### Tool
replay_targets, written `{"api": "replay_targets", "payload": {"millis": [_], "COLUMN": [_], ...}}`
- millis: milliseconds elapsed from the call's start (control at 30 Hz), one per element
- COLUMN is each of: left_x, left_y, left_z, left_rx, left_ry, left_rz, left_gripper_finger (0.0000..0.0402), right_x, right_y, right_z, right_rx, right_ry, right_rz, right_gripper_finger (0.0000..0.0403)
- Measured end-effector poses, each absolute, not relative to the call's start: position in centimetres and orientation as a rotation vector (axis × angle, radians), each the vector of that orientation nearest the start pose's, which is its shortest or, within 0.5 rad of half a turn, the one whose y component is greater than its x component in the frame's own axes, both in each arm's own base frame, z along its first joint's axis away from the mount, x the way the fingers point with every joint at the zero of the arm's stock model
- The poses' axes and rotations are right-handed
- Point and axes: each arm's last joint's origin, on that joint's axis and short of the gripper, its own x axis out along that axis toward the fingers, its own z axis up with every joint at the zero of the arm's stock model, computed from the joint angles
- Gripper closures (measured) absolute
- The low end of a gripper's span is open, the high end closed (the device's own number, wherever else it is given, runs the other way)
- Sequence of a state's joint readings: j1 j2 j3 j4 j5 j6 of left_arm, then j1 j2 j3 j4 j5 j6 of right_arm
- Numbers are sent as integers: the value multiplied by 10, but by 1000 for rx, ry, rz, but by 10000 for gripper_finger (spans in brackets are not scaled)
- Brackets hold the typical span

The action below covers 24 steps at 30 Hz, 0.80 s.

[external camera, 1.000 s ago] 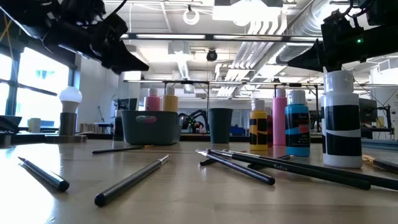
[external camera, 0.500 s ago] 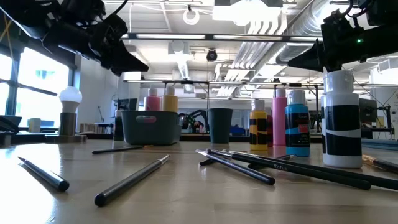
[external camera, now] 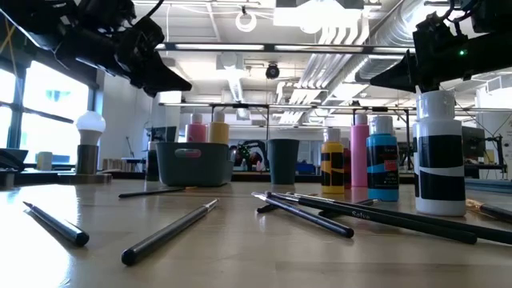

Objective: Pick & Place Paint Supplies
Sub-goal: Put the gold paint brush into the green cup

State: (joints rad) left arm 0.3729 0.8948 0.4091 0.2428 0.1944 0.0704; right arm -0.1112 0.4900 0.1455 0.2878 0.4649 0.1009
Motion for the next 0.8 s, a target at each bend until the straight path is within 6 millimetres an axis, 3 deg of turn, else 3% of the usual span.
{"api": "replay_targets", "payload": {"millis": [400,633,800], "left_x": [182,183,192], "left_y": [64,63,52], "left_z": [225,224,243], "left_rx": [-45,-246,-234], "left_ry": [240,234,313], "left_rz": [130,276,394], "left_gripper_finger": [397,400,401], "right_x": [129,129,129], "right_y": [-27,-27,-27], "right_z": [198,204,206], "right_rx": [91,102,107], "right_ry": [6,-54,-79], "right_rz": [-577,-574,-572], "right_gripper_finger": [400,400,400]}}
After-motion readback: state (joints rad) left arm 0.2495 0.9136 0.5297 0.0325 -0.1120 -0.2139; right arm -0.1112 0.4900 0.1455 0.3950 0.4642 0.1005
